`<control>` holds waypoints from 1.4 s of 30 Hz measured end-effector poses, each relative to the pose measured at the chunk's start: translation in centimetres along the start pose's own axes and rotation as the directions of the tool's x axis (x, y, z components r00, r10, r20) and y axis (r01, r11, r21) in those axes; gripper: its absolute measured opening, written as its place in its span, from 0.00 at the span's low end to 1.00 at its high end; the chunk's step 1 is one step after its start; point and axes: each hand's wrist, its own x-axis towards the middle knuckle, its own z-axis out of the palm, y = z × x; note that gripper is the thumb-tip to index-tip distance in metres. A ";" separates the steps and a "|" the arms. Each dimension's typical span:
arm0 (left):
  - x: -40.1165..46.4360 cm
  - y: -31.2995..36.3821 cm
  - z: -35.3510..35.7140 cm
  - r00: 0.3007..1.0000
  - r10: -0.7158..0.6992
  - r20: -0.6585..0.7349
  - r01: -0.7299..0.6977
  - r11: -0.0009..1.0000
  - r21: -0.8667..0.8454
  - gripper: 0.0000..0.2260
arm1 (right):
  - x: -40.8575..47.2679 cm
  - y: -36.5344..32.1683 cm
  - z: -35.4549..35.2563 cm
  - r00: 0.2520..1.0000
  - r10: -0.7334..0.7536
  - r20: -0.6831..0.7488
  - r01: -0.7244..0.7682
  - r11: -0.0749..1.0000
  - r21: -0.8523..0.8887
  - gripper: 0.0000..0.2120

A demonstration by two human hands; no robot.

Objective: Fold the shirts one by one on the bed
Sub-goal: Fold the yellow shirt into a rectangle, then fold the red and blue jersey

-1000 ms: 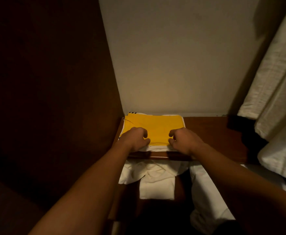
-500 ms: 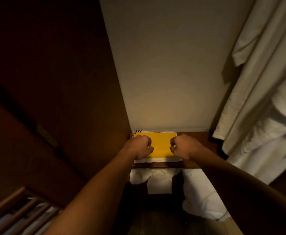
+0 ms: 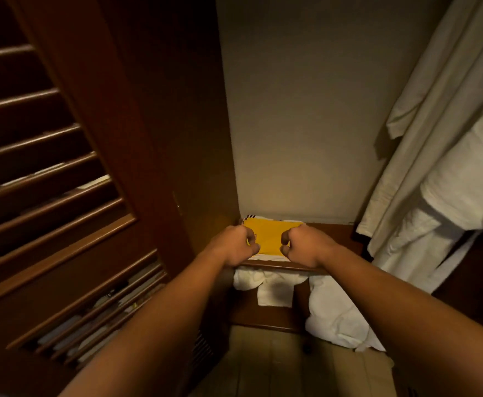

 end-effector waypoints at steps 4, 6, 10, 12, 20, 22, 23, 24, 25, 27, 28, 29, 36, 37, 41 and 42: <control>-5.3 -0.5 0.5 0.996 -0.086 -0.037 0.085 0.996 -0.034 0.08 | -2.5 -2.5 0.6 0.996 -0.088 0.033 0.089 0.996 -0.029 0.14; -8.0 -0.9 1.0 0.989 -0.143 -0.042 0.140 0.989 -0.055 0.08 | -3.6 -4.0 1.2 0.989 -0.139 0.046 0.141 0.989 -0.037 0.14; -12.8 -2.6 1.8 0.971 -0.235 -0.048 0.231 0.970 -0.081 0.07 | -5.2 -7.1 2.4 0.969 -0.237 0.071 0.239 0.971 -0.028 0.12; -15.4 -4.0 2.3 0.958 -0.282 -0.046 0.276 0.955 -0.105 0.07 | -5.8 -8.9 3.0 0.956 -0.278 0.095 0.282 0.959 -0.039 0.09; -27.6 -13.2 1.8 0.845 -0.531 -0.055 0.497 0.820 -0.285 0.05 | -5.4 -21.8 5.4 0.828 -0.504 0.245 0.525 0.851 -0.025 0.08; -30.1 -15.0 1.3 0.814 -0.577 -0.071 0.535 0.792 -0.294 0.06 | -4.8 -25.4 6.2 0.792 -0.549 0.269 0.575 0.818 -0.023 0.07; -31.1 -15.8 1.0 0.797 -0.599 -0.081 0.556 0.779 -0.290 0.07 | -4.6 -27.2 6.6 0.777 -0.560 0.287 0.589 0.808 -0.018 0.06; -33.1 -17.3 0.9 0.757 -0.648 -0.085 0.603 0.742 -0.294 0.08 | -4.5 -30.0 7.5 0.742 -0.593 0.314 0.626 0.779 -0.008 0.06; -34.9 -18.8 0.8 0.718 -0.690 -0.095 0.644 0.710 -0.286 0.08 | -4.5 -32.7 8.3 0.702 -0.624 0.343 0.664 0.748 0.002 0.05; -38.0 -21.4 1.0 0.642 -0.757 -0.118 0.715 0.648 -0.264 0.09 | -4.9 -37.4 9.6 0.609 -0.678 0.411 0.735 0.677 0.028 0.06; -39.5 -22.7 1.2 0.610 -0.783 -0.120 0.743 0.618 -0.259 0.10 | -5.2 -39.5 10.3 0.571 -0.696 0.436 0.762 0.647 0.033 0.06; -41.1 -24.4 1.2 0.578 -0.806 -0.127 0.766 0.590 -0.256 0.11 | -5.5 -42.1 11.2 0.537 -0.709 0.458 0.786 0.617 0.033 0.08; -50.1 -33.1 1.4 0.415 -0.904 -0.106 0.844 0.426 -0.326 0.09 | -7.2 -56.0 17.6 0.387 -0.778 0.495 0.892 0.453 0.015 0.15; -51.5 -34.4 1.4 0.392 -0.914 -0.103 0.848 0.403 -0.346 0.09 | -7.3 -58.0 18.3 0.369 -0.778 0.508 0.899 0.437 0.018 0.15; -55.7 -37.7 0.9 0.302 -0.950 -0.080 0.828 0.303 -0.472 0.08 | -7.2 -63.7 20.4 0.280 -0.807 0.520 0.934 0.354 0.046 0.15; -57.0 -38.8 0.7 0.272 -0.958 -0.087 0.817 0.277 -0.506 0.07 | -7.0 -65.6 21.2 0.265 -0.810 0.524 0.940 0.339 0.049 0.15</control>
